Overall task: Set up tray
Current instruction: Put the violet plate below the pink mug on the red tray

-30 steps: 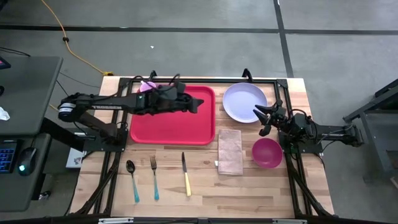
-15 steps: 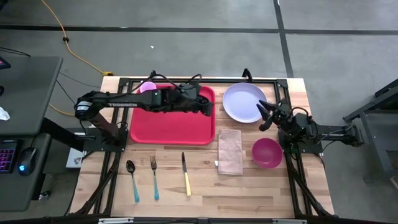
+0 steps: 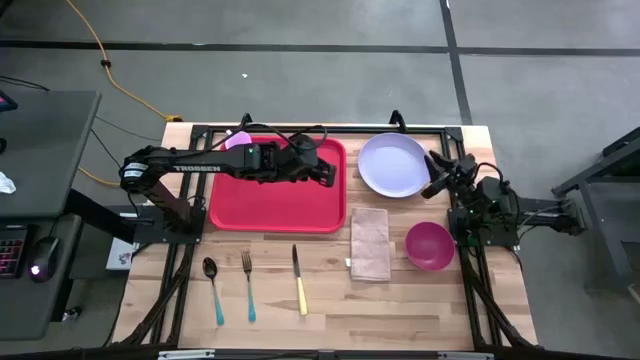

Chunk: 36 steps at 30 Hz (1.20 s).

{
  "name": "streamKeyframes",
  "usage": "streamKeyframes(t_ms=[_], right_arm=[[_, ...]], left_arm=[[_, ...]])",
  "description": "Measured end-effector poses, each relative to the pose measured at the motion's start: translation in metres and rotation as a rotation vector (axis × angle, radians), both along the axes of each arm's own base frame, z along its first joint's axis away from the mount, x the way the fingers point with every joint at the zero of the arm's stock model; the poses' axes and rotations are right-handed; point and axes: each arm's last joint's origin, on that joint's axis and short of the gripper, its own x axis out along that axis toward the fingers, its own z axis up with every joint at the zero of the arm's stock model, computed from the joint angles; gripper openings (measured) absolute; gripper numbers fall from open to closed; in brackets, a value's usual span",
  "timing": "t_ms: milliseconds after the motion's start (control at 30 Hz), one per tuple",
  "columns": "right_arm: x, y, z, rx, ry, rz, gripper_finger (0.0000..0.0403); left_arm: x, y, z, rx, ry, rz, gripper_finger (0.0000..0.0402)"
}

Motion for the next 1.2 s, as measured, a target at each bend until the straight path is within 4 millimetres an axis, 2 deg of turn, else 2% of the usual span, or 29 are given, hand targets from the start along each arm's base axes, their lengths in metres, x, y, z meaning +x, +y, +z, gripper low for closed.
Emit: streamKeyframes(t_ms=[133, 333, 533, 667, 833, 1000, 1200], right_arm=[[-0.003, -0.001, 0.019, 0.008, 0.078, -0.053, 0.0094], [0.001, -0.002, 0.044, 0.026, 0.195, -0.095, 0.0094], [0.012, -0.003, 0.057, 0.099, 0.308, -0.12, 0.0094], [0.018, -0.004, 0.057, 0.166, 0.361, -0.145, 0.0094], [0.021, -0.009, 0.054, 0.336, 0.378, -0.129, 0.0094], [0.02, -0.017, 0.048, 0.458, 0.404, -0.129, 0.0094], [0.013, -0.029, 0.044, 0.614, 0.347, -0.167, 0.0094]], left_arm=[[-0.001, 0.001, -0.003, 0.017, 0.021, 0.01, 0.0065], [0.001, 0.001, -0.022, 0.035, 0.014, -0.005, 0.0065], [0.006, 0.0, -0.038, 0.052, -0.045, -0.071, 0.0065], [0.006, 0.0, -0.047, 0.071, -0.032, -0.108, 0.0065], [0.002, -0.001, -0.065, 0.076, 0.006, -0.12, 0.0065], [0.002, -0.002, -0.08, 0.08, -0.041, -0.159, 0.0065], [-0.001, -0.004, -0.098, 0.06, -0.09, -0.216, 0.0065]])
